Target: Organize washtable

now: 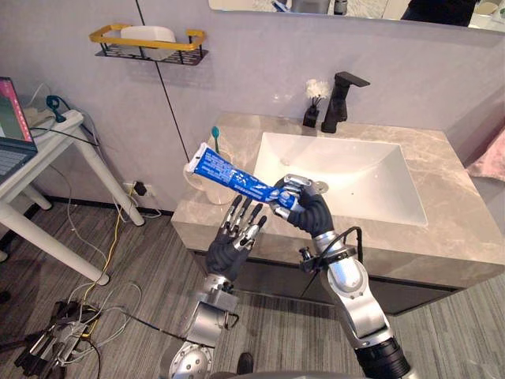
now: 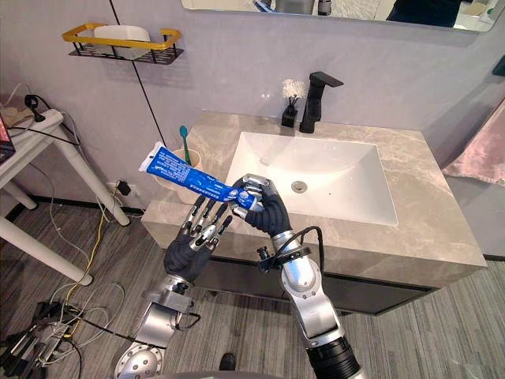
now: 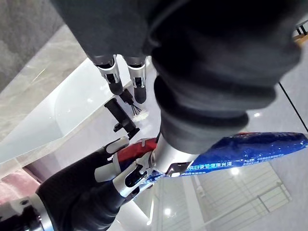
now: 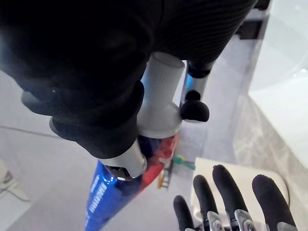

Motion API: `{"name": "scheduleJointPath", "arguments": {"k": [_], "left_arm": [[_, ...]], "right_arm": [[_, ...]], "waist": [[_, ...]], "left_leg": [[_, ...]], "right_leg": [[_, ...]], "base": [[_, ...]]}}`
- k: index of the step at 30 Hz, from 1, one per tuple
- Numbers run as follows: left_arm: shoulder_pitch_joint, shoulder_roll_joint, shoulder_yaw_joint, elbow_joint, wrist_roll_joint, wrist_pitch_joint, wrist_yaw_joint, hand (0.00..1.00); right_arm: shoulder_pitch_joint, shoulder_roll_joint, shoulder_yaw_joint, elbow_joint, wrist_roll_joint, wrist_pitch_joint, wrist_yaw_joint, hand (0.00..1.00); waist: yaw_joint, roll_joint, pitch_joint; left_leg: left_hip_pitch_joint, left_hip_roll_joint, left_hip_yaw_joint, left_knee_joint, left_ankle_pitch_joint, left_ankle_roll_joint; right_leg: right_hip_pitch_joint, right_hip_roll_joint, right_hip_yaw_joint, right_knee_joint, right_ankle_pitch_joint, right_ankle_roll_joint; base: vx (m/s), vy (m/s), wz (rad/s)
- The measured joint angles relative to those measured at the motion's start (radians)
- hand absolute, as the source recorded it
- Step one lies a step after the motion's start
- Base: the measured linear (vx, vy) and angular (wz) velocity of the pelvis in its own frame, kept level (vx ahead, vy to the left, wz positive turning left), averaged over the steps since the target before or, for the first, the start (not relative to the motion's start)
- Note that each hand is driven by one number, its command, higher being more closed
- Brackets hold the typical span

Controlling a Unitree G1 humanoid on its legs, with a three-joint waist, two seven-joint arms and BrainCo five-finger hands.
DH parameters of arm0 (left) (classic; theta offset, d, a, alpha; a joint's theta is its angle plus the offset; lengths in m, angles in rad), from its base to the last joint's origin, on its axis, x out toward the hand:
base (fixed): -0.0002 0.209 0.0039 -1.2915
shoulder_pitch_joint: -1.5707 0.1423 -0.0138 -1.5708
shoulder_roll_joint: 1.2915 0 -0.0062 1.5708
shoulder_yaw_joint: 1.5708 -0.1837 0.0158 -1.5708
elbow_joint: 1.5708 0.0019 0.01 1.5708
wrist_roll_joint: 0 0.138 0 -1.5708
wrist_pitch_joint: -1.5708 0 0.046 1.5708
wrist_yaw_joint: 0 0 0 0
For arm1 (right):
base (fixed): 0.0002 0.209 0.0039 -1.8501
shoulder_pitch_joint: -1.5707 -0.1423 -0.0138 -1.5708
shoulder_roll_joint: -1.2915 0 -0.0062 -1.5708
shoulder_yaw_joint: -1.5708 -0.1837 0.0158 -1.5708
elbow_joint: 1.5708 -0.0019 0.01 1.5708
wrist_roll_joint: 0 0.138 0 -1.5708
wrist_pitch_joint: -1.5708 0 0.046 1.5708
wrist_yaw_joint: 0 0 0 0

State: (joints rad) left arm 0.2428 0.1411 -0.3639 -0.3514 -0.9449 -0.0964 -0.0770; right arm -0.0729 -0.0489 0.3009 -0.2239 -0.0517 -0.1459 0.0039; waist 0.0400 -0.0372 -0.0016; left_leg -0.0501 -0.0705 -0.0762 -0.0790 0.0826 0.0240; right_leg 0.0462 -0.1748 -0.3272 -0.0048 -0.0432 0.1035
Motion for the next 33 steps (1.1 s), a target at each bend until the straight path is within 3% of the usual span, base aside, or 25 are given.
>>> {"name": "scheduleJointPath", "arguments": {"k": [9,14,24,25,33], "left_arm": [[-0.069,-0.002,0.027,0.000,0.015,-0.006,0.019,0.00],[-0.067,-0.011,0.074,0.000,0.015,-0.018,0.036,0.00],[-0.067,-0.029,0.098,-0.001,0.015,-0.027,0.038,0.00],[-0.067,-0.036,0.097,-0.001,0.015,-0.029,0.038,1.00],[-0.067,-0.043,0.100,-0.001,0.015,-0.043,0.041,1.00]], "right_arm": [[0.096,-0.003,0.029,0.015,0.002,0.005,0.064,1.00],[0.150,-0.008,0.026,0.017,0.002,0.017,0.069,1.00],[0.206,-0.007,0.010,0.050,0.024,0.017,0.088,1.00],[0.212,-0.006,0.011,0.050,0.024,0.017,0.089,1.00],[0.221,-0.003,0.016,0.050,0.024,0.017,0.085,1.00]], "waist": [[-0.004,-0.001,0.000],[-0.023,-0.002,0.000],[-0.028,-0.011,0.000],[-0.028,-0.012,0.000],[-0.028,-0.014,0.000]], "left_leg": [[0.006,0.000,0.001,-0.011,0.000,0.001],[0.009,0.000,0.006,-0.013,0.000,0.000],[0.011,0.003,0.029,-0.014,0.000,0.000],[0.011,0.003,0.030,-0.014,0.000,0.000],[0.011,0.005,0.042,-0.014,-0.001,0.001]], "right_leg": [[0.000,-0.001,0.000,-0.001,0.000,0.000],[-0.001,-0.001,0.005,0.000,0.000,0.000],[-0.013,-0.001,0.030,0.004,0.000,0.000],[-0.013,-0.001,0.031,0.004,0.000,0.000],[-0.017,0.000,0.042,0.001,0.003,0.003]], "base": [[0.00,0.000,0.00],[0.00,0.000,-0.02],[0.00,0.000,-0.07],[0.00,0.000,0.00],[0.01,-0.002,-0.04]]}}
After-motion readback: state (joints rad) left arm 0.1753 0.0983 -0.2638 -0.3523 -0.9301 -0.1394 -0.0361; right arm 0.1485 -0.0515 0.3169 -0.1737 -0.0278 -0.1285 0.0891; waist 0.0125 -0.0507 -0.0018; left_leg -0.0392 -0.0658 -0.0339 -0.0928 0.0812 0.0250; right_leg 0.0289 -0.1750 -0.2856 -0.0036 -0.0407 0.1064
